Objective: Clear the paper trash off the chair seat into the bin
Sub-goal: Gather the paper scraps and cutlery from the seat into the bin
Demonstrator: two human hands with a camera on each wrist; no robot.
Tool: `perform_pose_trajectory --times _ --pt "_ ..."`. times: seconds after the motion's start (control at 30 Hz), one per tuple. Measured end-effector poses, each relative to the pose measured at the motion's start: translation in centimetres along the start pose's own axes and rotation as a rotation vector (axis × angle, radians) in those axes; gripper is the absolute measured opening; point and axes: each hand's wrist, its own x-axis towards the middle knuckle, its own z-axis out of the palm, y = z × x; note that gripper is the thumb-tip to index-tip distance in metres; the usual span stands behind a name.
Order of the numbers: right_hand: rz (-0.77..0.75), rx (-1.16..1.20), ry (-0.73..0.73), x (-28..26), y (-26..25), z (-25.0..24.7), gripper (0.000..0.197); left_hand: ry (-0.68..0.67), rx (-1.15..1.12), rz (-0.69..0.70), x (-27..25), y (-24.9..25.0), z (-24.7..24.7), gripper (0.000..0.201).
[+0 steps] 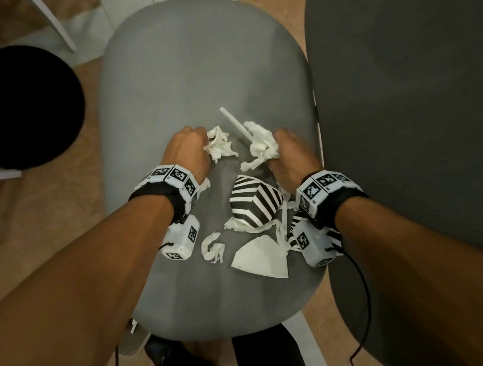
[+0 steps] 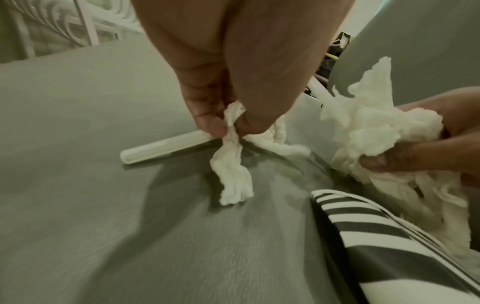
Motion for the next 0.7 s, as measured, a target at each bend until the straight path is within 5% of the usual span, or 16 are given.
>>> perform_pose_trajectory --times 0.43,0.7 --pt "-0.231 0.222 0.218 -4.7 -12.4 2.1 0.019 0.208 -0.466 -0.265 -11.4 -9.0 -1.9 0.013" --pt "-0.277 0.334 0.024 -13.1 -22.3 14.5 0.019 0.303 -0.617 -0.488 -24.1 -17.8 -2.5 0.010"
